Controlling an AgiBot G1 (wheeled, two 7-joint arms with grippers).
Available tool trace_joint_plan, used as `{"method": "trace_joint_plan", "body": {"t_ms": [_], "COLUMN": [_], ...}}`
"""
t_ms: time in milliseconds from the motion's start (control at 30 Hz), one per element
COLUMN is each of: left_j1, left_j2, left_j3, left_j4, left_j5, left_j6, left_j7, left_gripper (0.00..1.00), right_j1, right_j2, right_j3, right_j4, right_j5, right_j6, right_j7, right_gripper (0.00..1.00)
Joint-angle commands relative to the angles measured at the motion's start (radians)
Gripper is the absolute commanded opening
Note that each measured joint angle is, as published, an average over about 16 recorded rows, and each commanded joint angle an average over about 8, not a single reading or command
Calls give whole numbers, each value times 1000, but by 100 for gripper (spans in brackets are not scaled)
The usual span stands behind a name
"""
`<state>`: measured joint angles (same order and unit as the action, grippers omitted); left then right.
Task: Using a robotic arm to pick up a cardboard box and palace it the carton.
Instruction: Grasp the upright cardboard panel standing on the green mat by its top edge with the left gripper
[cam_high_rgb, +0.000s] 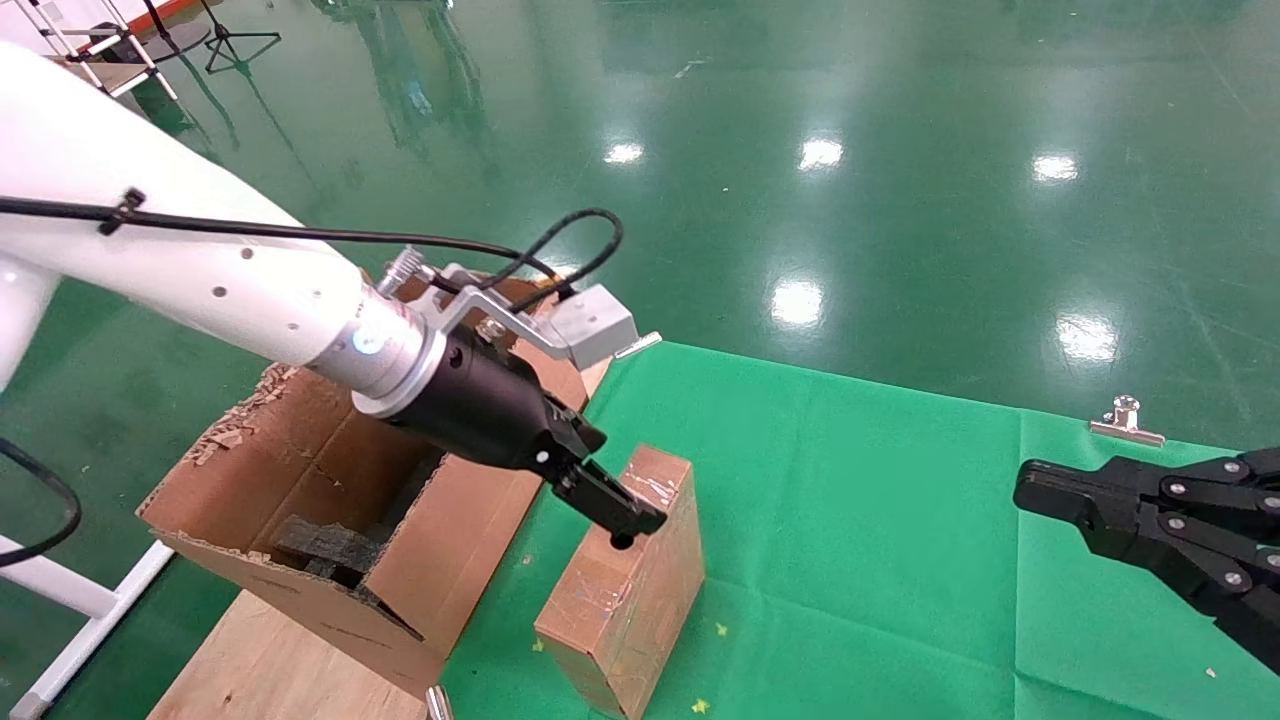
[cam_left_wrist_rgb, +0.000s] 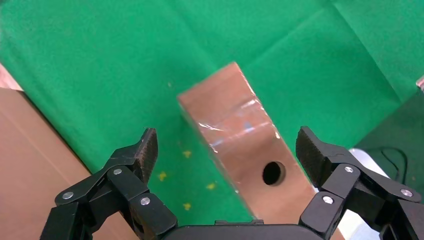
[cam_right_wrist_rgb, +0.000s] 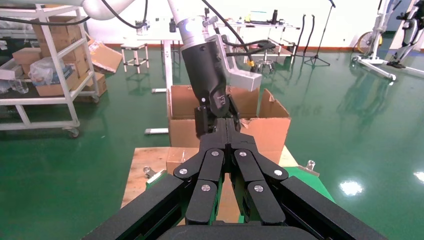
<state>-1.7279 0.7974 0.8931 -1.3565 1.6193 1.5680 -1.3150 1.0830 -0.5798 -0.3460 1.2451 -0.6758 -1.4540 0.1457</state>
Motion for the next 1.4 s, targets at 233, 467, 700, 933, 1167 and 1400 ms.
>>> {"method": "trace_joint_plan", "body": {"t_ms": [233, 467, 700, 933, 1167, 1400], "left_j1": [-45, -71, -104, -118, -114, -110], "left_j2": [15, 35, 55, 62, 60, 58], "left_j3": [133, 244, 315, 338, 330, 324], "left_j4": [-1, -2, -2, -3, -3, -2], "left_j5": [-75, -95, -62, -49, -52, -54], "left_j6": [0, -10, -25, -31, -31, -29], "left_j7": [-11, 26, 37, 38, 38, 38], "left_gripper": [100, 100, 100, 39, 0, 0], "right_j1": [0, 0, 0, 0, 0, 0], "right_j2": [0, 0, 0, 0, 0, 0], "right_j3": [0, 0, 0, 0, 0, 0], "right_j4": [0, 0, 0, 0, 0, 0], "right_j5": [0, 0, 0, 0, 0, 0], "right_j6": [0, 0, 0, 0, 0, 0], "right_j7": [0, 0, 0, 0, 0, 0], "right_gripper": [0, 0, 34, 100, 100, 100]}}
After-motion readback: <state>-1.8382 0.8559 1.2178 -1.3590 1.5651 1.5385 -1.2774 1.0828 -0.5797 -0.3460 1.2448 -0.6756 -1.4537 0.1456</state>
